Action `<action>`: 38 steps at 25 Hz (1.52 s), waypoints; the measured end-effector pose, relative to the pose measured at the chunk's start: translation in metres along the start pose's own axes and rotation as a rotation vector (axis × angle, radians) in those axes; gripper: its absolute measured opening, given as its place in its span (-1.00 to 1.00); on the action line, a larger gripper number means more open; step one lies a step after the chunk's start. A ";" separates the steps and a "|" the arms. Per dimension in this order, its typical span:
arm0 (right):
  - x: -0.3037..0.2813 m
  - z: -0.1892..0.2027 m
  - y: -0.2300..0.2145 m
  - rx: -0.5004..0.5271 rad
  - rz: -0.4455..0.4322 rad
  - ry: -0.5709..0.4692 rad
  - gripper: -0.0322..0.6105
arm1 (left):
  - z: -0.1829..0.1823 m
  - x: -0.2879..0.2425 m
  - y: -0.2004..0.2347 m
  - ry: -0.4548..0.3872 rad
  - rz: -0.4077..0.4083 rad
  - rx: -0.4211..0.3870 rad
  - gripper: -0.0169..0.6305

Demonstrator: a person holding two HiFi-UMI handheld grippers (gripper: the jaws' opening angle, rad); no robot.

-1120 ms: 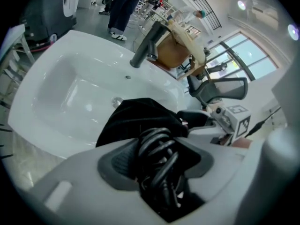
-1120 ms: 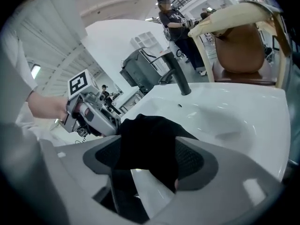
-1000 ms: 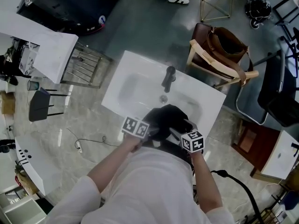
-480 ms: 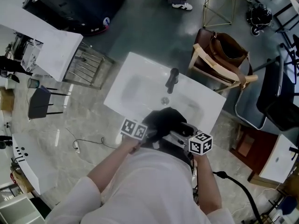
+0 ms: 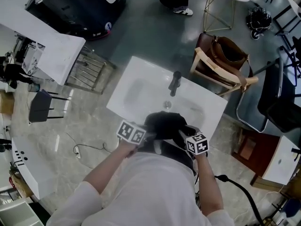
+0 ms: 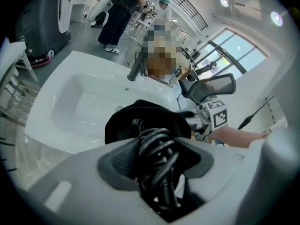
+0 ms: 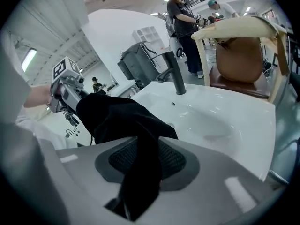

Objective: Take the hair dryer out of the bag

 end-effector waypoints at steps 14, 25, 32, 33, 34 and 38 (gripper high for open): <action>-0.010 0.004 -0.042 0.073 0.235 0.063 -0.86 | 0.020 0.044 0.012 -0.128 0.055 0.098 -0.25; -0.035 0.019 -0.034 0.045 0.291 0.137 -0.85 | 0.035 0.106 0.039 -0.283 0.072 0.140 -0.25; -0.041 0.011 -0.005 0.005 0.261 0.119 -0.69 | 0.035 0.132 0.051 -0.367 0.117 0.131 -0.25; -0.040 0.009 0.001 0.003 0.257 0.112 -0.65 | 0.034 0.135 0.053 -0.376 0.125 0.128 -0.25; -0.038 0.005 0.007 0.001 0.256 0.102 -0.62 | 0.034 0.140 0.054 -0.385 0.133 0.123 -0.25; -0.032 -0.006 0.025 -0.017 0.287 0.058 -0.60 | 0.032 0.152 0.062 -0.408 0.170 0.102 -0.25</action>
Point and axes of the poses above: the fingertips, and each gripper's own axes: x backward along the fingers, y to its left, z out of its underside, the point moved 2 cm from there along x, backward along the fingers, and after that the axes turned 6 degrees about -z, right-handed, at the moved point
